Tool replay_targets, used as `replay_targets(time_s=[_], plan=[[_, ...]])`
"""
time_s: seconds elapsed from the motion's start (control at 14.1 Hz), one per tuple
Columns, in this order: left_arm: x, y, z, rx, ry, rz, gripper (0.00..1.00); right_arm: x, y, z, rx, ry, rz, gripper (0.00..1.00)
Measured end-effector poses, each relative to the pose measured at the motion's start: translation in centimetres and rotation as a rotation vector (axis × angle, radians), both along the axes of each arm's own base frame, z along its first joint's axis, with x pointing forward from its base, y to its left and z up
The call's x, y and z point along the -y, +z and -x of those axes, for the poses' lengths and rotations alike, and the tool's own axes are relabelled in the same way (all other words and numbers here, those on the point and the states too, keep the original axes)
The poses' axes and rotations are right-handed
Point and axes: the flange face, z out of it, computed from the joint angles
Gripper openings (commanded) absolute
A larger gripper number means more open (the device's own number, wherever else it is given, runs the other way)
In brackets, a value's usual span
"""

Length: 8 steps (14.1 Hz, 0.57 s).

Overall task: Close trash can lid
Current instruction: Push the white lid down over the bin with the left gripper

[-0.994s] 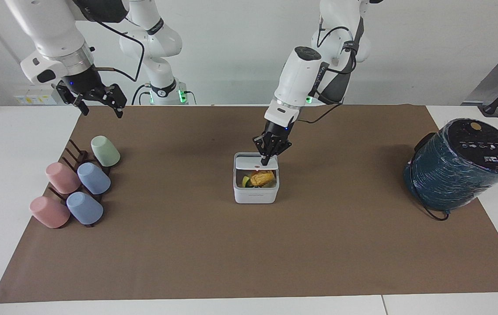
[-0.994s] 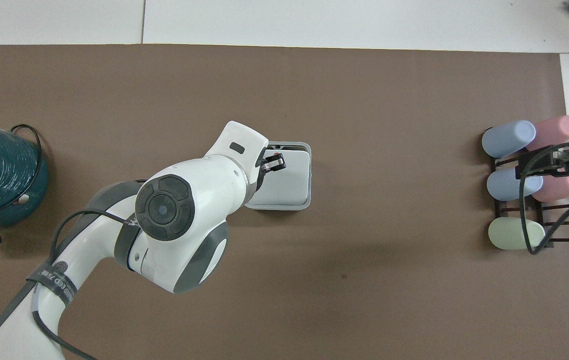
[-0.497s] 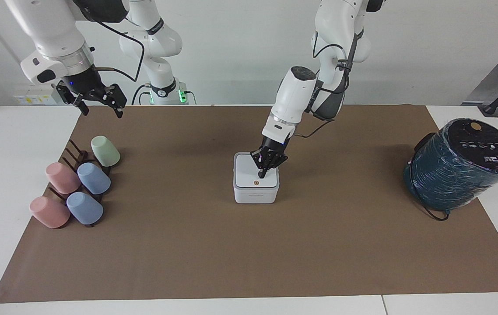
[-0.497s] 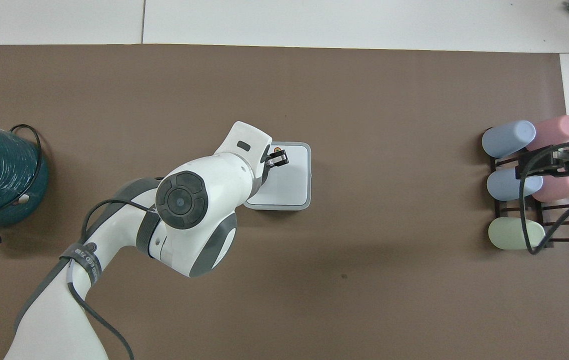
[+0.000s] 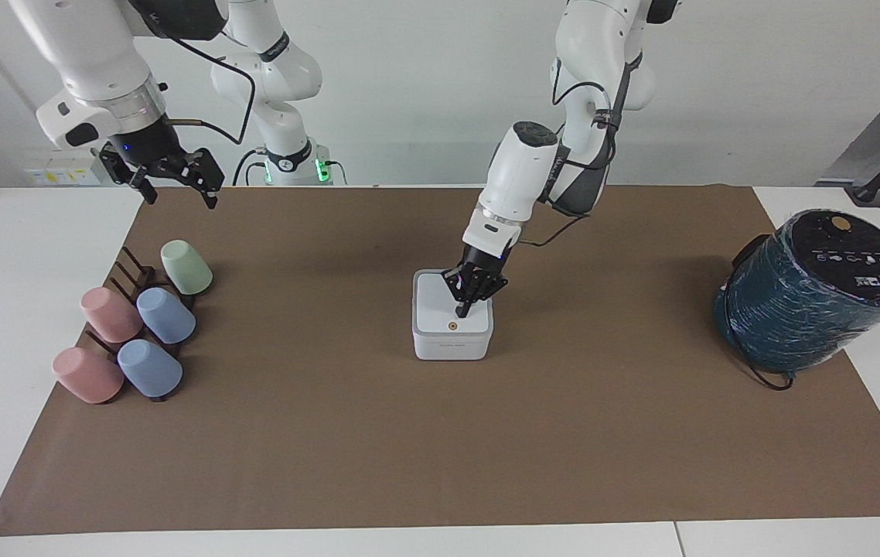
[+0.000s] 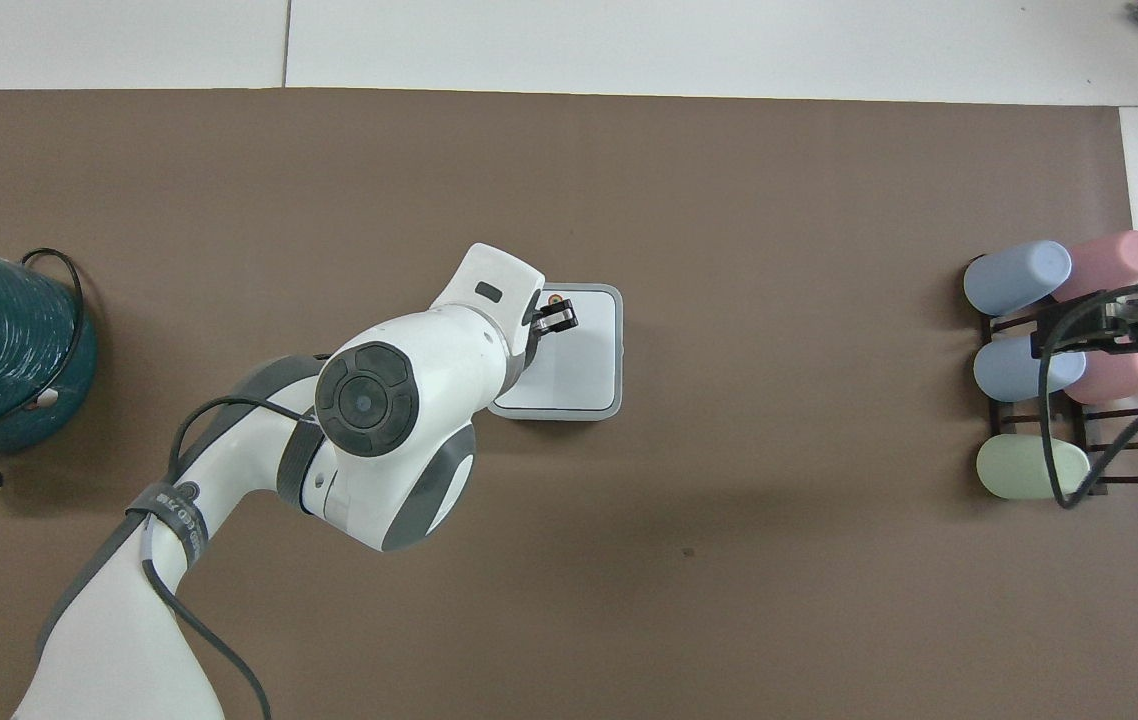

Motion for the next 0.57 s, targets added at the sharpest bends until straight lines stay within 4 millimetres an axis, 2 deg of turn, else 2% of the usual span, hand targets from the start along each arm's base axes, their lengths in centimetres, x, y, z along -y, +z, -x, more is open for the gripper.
replay_targets(time_s=[0.57], plan=[[0.09,0.20,-0.24,-0.008,0.000,-0.004,0.00,0.00,0.00,0.00,0.000,0.000,0.000,1.00]])
